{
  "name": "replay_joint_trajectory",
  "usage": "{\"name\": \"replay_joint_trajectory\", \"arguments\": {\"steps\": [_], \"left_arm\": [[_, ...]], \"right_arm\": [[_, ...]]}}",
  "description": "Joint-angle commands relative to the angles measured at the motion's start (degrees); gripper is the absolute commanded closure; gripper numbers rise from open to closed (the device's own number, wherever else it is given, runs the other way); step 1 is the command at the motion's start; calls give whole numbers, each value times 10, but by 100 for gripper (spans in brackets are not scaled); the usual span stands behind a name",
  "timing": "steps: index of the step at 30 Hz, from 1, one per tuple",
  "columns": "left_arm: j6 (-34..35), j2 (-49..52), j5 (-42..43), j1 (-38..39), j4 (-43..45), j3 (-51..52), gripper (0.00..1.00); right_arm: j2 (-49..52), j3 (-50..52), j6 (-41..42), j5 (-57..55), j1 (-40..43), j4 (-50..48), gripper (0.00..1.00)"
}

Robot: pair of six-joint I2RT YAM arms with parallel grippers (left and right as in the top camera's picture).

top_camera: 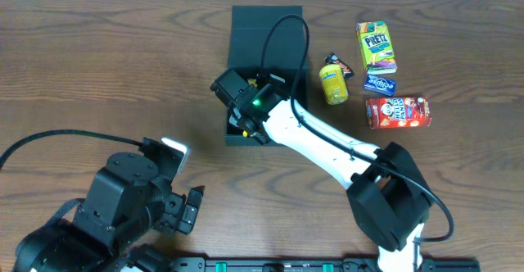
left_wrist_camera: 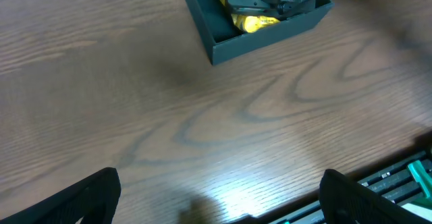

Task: Pack container
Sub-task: 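Carry the Hacks bag into the black box and release it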

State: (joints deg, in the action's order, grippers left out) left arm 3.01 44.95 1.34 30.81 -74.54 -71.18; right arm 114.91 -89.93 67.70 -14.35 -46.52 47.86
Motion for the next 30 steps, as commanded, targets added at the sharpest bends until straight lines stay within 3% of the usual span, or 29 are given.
{"name": "replay_joint_trajectory", "arguments": {"steps": [1,4,10,12,14,15,25,30], "left_arm": [[4,0,2,-1,-1,-2,5],[4,0,2,-1,-1,-2,5],[4,0,2,-1,-1,-2,5],[4,0,2,-1,-1,-2,5],[4,0,2,-1,-1,-2,5],[4,0,2,-1,-1,-2,5],[4,0,2,-1,-1,-2,5],[4,0,2,-1,-1,-2,5]], "right_arm": [[5,-3,3,-14,-4,-3,34],[5,-3,-14,-12,-4,-7,17],[-5,-3,-18,-13,0,-7,17],[-14,-3,-21,-13,6,-7,29],[-27,-3,-28,-13,18,-7,83],[-30,-3,-31,-13,23,-7,98],[3,-2,-169,81,45,-71,98],[41,-2,-177,125,47,-76,98]]}}
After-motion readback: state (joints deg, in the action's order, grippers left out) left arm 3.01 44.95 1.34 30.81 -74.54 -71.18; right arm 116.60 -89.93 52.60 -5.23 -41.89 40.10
